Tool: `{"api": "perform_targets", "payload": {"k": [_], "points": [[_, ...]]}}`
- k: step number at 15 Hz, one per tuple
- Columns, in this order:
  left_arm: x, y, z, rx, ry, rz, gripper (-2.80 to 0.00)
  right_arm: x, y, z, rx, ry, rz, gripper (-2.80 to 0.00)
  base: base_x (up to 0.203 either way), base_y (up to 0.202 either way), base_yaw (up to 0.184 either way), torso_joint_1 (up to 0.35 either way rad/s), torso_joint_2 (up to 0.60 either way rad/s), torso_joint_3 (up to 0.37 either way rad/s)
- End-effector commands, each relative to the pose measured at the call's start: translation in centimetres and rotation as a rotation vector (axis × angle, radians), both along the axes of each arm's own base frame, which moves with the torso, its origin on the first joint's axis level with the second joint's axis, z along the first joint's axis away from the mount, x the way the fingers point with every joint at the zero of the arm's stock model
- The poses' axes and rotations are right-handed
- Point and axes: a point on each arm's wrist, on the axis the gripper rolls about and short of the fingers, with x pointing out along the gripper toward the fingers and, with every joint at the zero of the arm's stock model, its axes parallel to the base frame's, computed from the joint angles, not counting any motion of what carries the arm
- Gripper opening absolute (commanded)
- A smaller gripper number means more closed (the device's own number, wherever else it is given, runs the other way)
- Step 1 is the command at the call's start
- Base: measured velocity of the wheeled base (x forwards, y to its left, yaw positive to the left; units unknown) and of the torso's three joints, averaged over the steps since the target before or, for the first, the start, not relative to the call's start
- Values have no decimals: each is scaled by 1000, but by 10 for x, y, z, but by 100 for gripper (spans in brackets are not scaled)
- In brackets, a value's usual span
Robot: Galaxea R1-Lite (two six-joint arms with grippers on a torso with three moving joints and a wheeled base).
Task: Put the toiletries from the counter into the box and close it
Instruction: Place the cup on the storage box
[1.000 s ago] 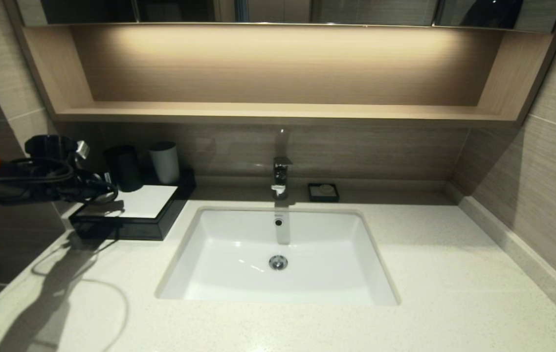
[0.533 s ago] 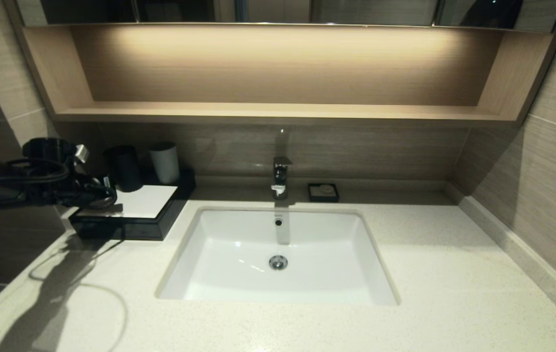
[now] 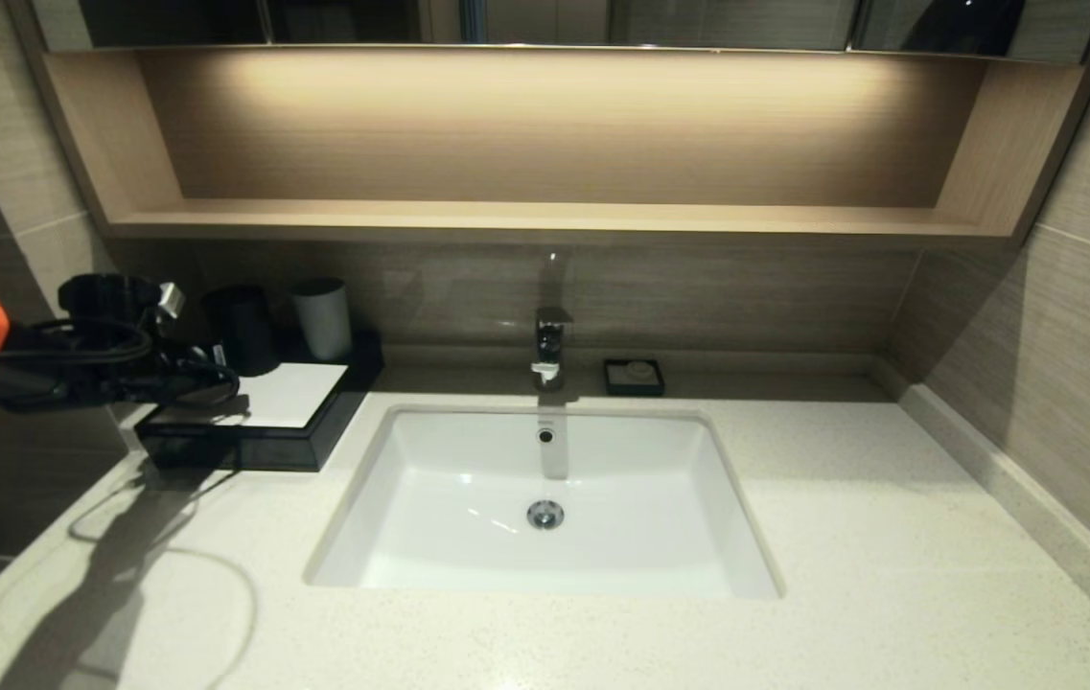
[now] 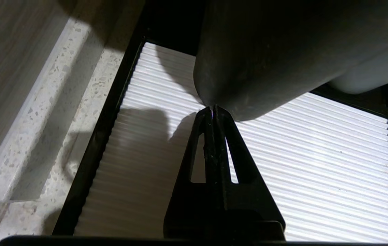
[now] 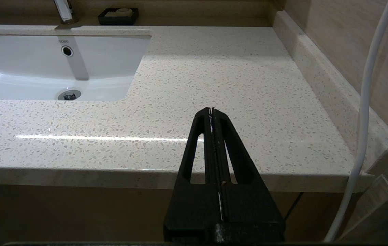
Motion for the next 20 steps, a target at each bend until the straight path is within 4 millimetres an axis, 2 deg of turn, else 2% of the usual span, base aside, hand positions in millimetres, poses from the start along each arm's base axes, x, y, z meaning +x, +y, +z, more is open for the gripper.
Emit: {"api": "perform_targets", "payload": {"k": [1,9,20], "points": [[5,1,-7,-2,3,-1,-280,0,0,0,0,1,0,-280,0,0,0,0,0,0],[13,-7,-7,0,-9,-20,-280,0,0,0,0,1,0,-280,0,0,0,0,0,0],[19,-5,-13,9,-59,-13,-280,0,0,0,0,1,0,-280,0,0,0,0,0,0]]}}
